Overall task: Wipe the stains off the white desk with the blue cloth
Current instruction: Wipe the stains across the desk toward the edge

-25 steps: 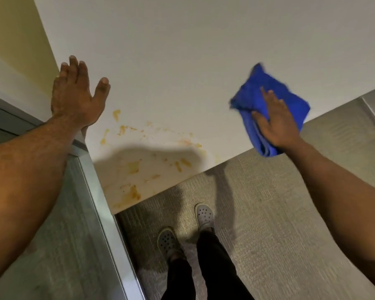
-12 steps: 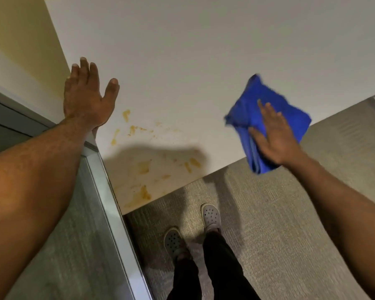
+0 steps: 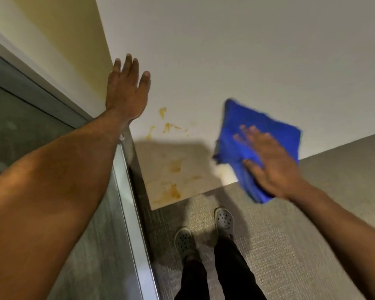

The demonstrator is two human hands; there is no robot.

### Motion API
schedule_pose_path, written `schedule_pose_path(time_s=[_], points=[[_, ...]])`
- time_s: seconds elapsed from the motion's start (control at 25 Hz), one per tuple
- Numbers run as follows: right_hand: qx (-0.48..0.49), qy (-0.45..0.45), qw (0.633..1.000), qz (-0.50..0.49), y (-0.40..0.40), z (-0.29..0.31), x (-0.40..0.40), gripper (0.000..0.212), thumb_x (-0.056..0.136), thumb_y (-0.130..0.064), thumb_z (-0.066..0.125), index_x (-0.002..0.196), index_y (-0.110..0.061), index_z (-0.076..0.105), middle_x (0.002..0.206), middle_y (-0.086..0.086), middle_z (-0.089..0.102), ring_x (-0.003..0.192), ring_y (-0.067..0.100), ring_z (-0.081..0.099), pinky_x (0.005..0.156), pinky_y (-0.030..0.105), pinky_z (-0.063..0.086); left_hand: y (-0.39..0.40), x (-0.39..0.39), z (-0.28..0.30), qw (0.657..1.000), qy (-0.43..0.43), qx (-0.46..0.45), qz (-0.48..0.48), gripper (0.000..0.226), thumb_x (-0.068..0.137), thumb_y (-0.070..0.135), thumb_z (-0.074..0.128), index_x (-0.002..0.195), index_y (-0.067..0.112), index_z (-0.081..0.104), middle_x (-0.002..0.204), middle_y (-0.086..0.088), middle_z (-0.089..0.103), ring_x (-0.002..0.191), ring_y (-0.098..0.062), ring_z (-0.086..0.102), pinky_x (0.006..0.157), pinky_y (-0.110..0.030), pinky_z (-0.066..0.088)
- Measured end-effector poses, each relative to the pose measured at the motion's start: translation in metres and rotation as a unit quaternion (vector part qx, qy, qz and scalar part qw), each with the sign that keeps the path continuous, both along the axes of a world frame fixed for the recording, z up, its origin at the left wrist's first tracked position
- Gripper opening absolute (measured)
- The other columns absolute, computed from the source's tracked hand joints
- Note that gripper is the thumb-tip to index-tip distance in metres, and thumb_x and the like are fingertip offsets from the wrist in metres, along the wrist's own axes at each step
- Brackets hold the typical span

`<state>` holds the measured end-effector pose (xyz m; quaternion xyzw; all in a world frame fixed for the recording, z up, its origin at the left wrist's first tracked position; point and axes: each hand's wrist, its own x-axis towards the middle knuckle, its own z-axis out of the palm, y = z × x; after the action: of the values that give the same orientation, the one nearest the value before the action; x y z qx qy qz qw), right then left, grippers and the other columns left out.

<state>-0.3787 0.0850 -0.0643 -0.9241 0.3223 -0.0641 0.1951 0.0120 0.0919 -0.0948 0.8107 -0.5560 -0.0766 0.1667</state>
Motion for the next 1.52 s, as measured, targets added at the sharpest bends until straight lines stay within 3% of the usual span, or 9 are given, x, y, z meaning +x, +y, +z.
schedule_pose_path(time_s=[0.16, 0.4, 0.56, 0.64, 0.8, 0.92, 1.08, 1.32, 1.52], points=[[-0.016, 0.015, 0.989, -0.149, -0.078, -0.003, 0.038, 0.065, 0.095, -0.044, 0.031, 0.15, -0.011, 0.016, 0.157, 0.01, 0.019, 0.145, 0.031, 0.017, 0.117, 0.048, 0.014, -0.007, 0.007, -0.005, 0.997, -0.06, 0.024, -0.048, 0.063, 0.102, 0.037, 0.01, 0.149, -0.003, 0.026, 0.159, -0.02, 0.023, 0.149, -0.034, 0.016, 0.122, -0.043, 0.002], [-0.059, 0.026, 0.998, 0.009, -0.04, -0.006, 0.181, 0.056, 0.098, -0.037, 0.04, 0.148, -0.014, 0.024, 0.157, 0.009, 0.023, 0.144, 0.031, 0.02, 0.116, 0.049, 0.017, -0.011, 0.023, -0.004, 0.999, -0.006, 0.021, -0.041, 0.055, 0.101, 0.031, 0.019, 0.152, 0.01, 0.024, 0.162, -0.011, 0.016, 0.15, -0.031, 0.011, 0.121, -0.041, 0.011], [0.008, 0.001, 0.986, 0.164, 0.012, -0.003, 0.114, 0.053, 0.095, -0.038, 0.04, 0.146, -0.029, 0.029, 0.156, -0.006, 0.026, 0.143, 0.015, 0.021, 0.118, 0.032, 0.009, -0.007, 0.022, 0.002, 0.999, 0.013, 0.033, -0.034, 0.052, 0.104, 0.03, 0.02, 0.153, 0.012, 0.023, 0.163, -0.007, 0.014, 0.15, -0.029, 0.008, 0.121, -0.04, 0.01], [0.017, -0.016, 0.995, 0.094, -0.025, 0.001, 0.081, 0.054, 0.095, -0.037, 0.038, 0.146, -0.03, 0.022, 0.154, -0.003, 0.027, 0.143, 0.018, 0.025, 0.116, 0.028, 0.008, -0.004, 0.02, 0.003, 0.999, 0.02, 0.034, -0.034, 0.051, 0.105, 0.031, 0.019, 0.153, 0.013, 0.022, 0.163, -0.005, 0.013, 0.151, -0.028, 0.007, 0.122, -0.042, 0.009], [-0.013, 0.014, 0.998, -0.067, -0.08, -0.003, 0.132, 0.06, 0.097, -0.038, 0.039, 0.148, -0.011, 0.023, 0.155, 0.01, 0.028, 0.144, 0.029, 0.022, 0.116, 0.042, 0.014, -0.002, 0.024, 0.001, 0.997, 0.038, 0.04, -0.057, 0.054, 0.104, 0.035, 0.016, 0.154, 0.015, 0.018, 0.164, -0.003, 0.01, 0.151, -0.028, 0.004, 0.122, -0.044, 0.006], [-0.015, -0.002, 0.998, 0.055, -0.021, -0.001, 0.183, 0.058, 0.098, -0.034, 0.045, 0.147, -0.01, 0.026, 0.154, 0.011, 0.031, 0.143, 0.029, 0.026, 0.116, 0.044, 0.016, -0.008, 0.033, 0.004, 0.994, 0.015, 0.074, -0.075, 0.053, 0.105, 0.032, 0.019, 0.154, 0.014, 0.016, 0.164, -0.005, 0.008, 0.151, -0.029, 0.004, 0.122, -0.045, 0.008], [0.006, 0.015, 0.971, 0.237, 0.042, 0.001, 0.113, 0.052, 0.095, -0.037, 0.04, 0.145, -0.026, 0.034, 0.155, -0.003, 0.031, 0.143, 0.018, 0.024, 0.117, 0.036, 0.012, -0.008, 0.031, 0.01, 0.991, -0.002, 0.107, -0.077, 0.055, 0.104, 0.036, 0.016, 0.155, 0.015, 0.009, 0.165, -0.003, 0.001, 0.151, -0.028, 0.0, 0.121, -0.046, 0.005], [0.003, 0.004, 1.0, -0.007, -0.058, 0.0, 0.12, 0.055, 0.099, -0.034, 0.039, 0.148, -0.014, 0.024, 0.154, 0.001, 0.028, 0.144, 0.028, 0.022, 0.117, 0.038, 0.012, -0.008, 0.031, 0.017, 0.982, 0.001, 0.161, -0.098, 0.063, 0.101, 0.048, 0.007, 0.155, 0.015, 0.002, 0.164, -0.004, -0.008, 0.151, -0.027, -0.008, 0.119, -0.045, 0.0], [-0.055, 0.024, 0.981, 0.185, 0.032, -0.006, 0.159, 0.056, 0.096, -0.043, 0.035, 0.147, -0.022, 0.025, 0.155, 0.001, 0.031, 0.143, 0.025, 0.024, 0.117, 0.045, 0.017, -0.005, 0.032, 0.033, 0.976, 0.008, 0.187, -0.115, 0.057, 0.105, 0.037, 0.014, 0.155, 0.012, 0.002, 0.164, -0.007, -0.009, 0.15, -0.029, -0.01, 0.121, -0.048, 0.001]])
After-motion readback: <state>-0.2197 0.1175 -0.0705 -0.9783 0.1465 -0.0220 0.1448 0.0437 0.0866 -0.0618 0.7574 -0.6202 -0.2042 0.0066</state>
